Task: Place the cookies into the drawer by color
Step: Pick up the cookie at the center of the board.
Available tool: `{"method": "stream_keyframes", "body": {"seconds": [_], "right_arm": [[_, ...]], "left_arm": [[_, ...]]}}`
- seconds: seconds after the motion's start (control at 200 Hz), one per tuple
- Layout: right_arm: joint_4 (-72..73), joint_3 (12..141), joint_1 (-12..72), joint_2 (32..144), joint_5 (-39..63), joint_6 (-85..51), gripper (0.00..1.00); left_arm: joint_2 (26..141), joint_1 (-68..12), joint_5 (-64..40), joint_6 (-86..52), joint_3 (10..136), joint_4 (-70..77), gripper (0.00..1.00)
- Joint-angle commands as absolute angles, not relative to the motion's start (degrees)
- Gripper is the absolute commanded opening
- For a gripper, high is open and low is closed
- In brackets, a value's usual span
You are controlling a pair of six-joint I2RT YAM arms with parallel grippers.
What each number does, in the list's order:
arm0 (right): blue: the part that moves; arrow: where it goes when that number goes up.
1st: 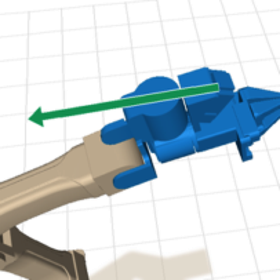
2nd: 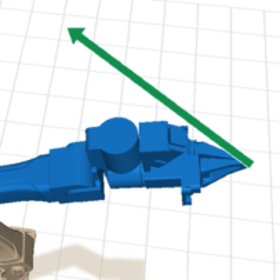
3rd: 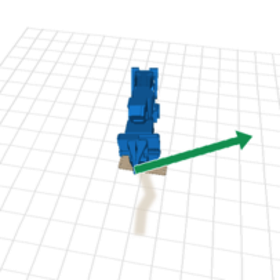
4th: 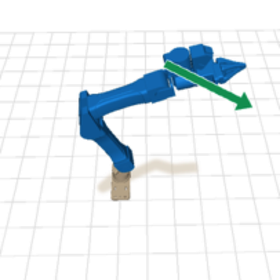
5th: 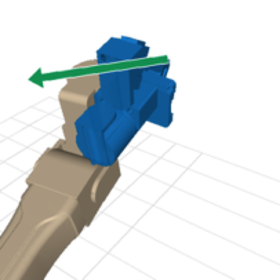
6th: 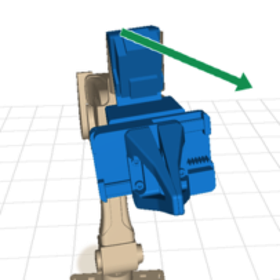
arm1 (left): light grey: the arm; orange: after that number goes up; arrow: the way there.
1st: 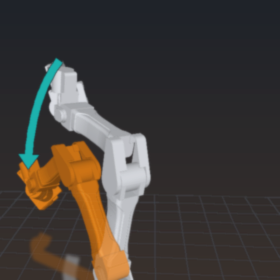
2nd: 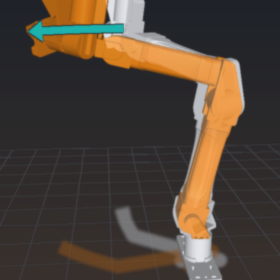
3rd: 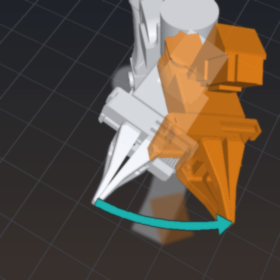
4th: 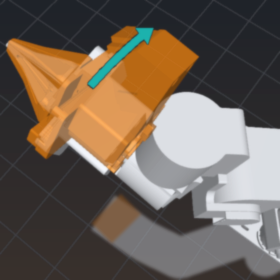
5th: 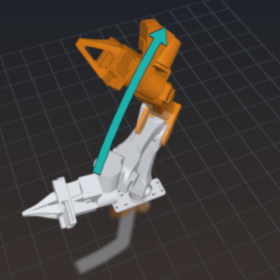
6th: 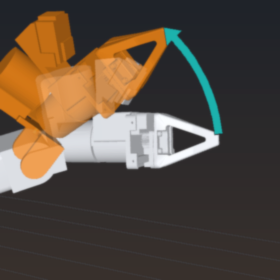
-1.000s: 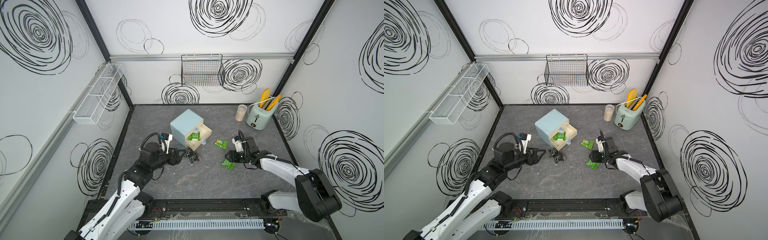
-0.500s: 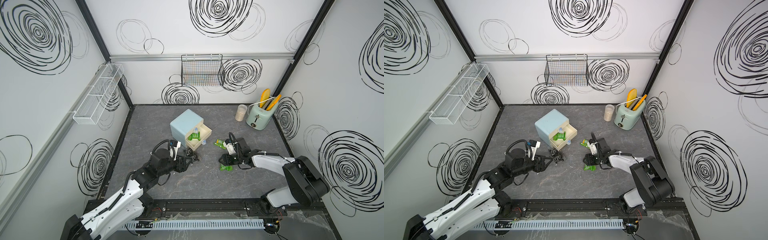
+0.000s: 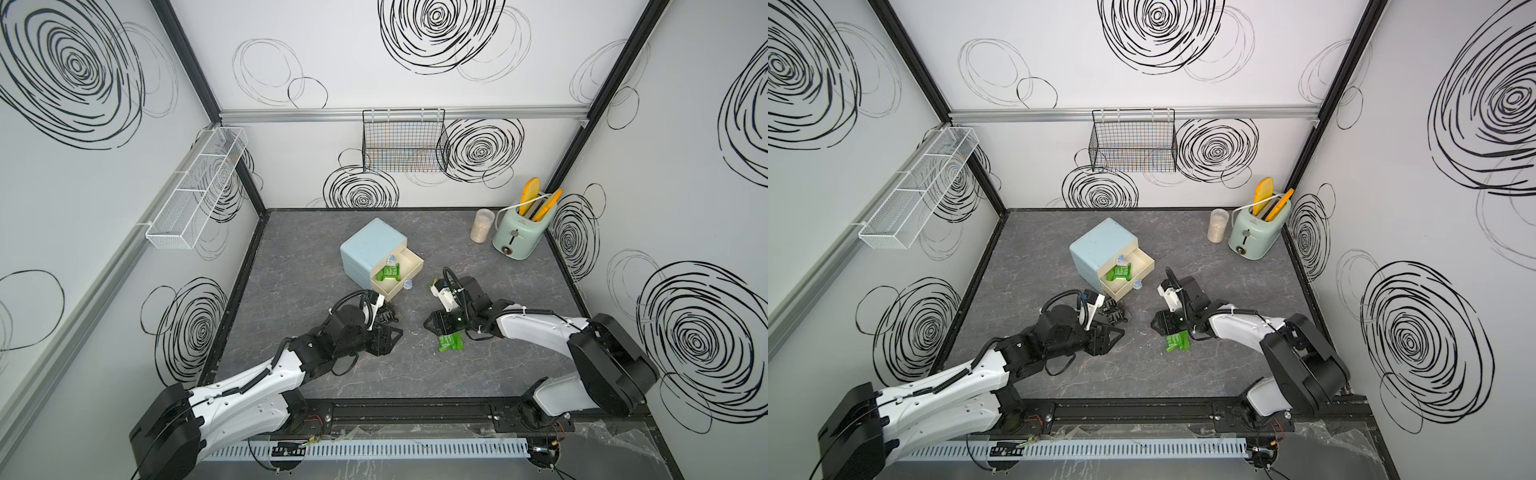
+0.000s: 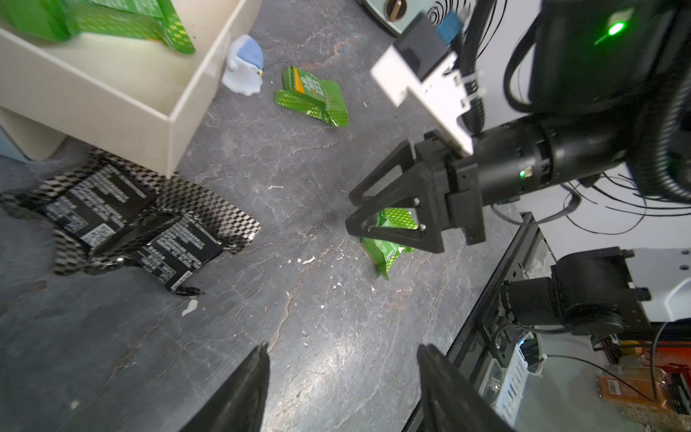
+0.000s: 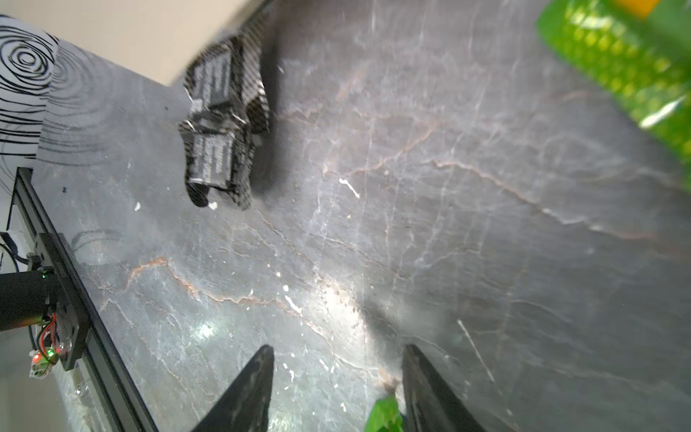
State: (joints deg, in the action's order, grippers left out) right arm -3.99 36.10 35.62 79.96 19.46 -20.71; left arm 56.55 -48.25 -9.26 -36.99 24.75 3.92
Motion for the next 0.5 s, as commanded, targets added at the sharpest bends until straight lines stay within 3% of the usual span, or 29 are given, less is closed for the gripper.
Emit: {"method": "stream_keyframes", "body": {"seconds": [0.0, 0.165, 0.495], "right_arm": [[-6.8, 35.1, 34.8, 74.7, 13.0, -23.4, 0.58], [-9.3, 30.4, 30.0, 68.1, 9.2, -27.7, 0.56], [-10.3, 22.5, 23.3, 61.9, 18.5, -29.0, 0.48]], "left_arm": [[59.8, -50.7, -7.6, -40.4, 25.0, 11.7, 0.66], [67.0, -54.3, -7.8, -43.3, 27.2, 17.1, 0.6], [81.9, -59.3, -6.4, -48.9, 32.3, 26.2, 0.42]]}}
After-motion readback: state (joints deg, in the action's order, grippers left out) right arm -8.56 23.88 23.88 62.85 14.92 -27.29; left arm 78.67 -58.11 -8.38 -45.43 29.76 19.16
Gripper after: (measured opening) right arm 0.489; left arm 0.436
